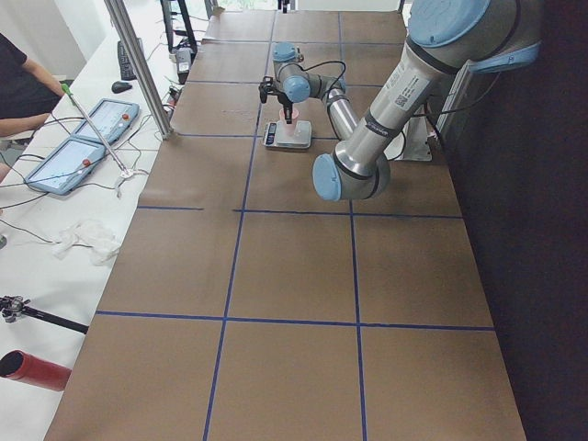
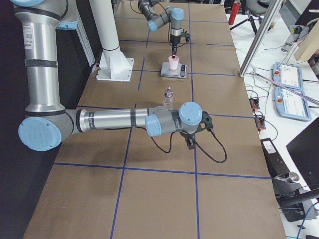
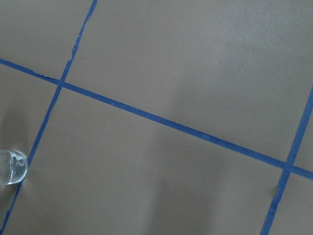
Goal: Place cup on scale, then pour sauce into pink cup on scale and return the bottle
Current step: 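Carry the pink cup with the left gripper onto the scale and lower it, then open the left gripper and lift it off the cup while the right arm reaches in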
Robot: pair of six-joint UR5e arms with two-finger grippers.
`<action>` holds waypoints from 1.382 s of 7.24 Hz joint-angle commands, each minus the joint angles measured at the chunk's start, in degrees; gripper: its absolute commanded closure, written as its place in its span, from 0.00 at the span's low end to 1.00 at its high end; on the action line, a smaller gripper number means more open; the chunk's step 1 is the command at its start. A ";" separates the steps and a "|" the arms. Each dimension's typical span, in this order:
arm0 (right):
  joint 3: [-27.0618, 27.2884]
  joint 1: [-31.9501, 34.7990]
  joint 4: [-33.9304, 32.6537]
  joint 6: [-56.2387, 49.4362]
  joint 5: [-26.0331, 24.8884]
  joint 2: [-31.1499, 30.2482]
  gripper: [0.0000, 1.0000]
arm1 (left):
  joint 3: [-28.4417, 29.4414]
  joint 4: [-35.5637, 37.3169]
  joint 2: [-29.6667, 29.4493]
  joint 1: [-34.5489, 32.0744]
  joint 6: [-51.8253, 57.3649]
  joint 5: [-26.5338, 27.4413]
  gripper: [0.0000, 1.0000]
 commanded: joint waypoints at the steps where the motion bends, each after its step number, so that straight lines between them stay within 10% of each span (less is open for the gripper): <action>1: 0.45 -0.39 0.01 0.00 -0.01 0.12 0.00 | -0.30 -0.86 0.43 0.45 0.03 -0.12 0.56; 6: 14.74 -7.31 3.93 23.03 0.19 0.47 0.00 | -19.34 0.19 8.41 -4.99 0.03 -0.38 0.53; 8: 19.85 -12.92 11.59 35.42 -4.66 -0.05 0.00 | -20.52 0.19 9.49 -7.36 0.03 -0.47 0.53; 10: 27.91 -25.63 13.28 50.48 -20.39 -0.49 0.00 | -20.26 0.10 10.28 -8.51 0.03 -0.38 0.53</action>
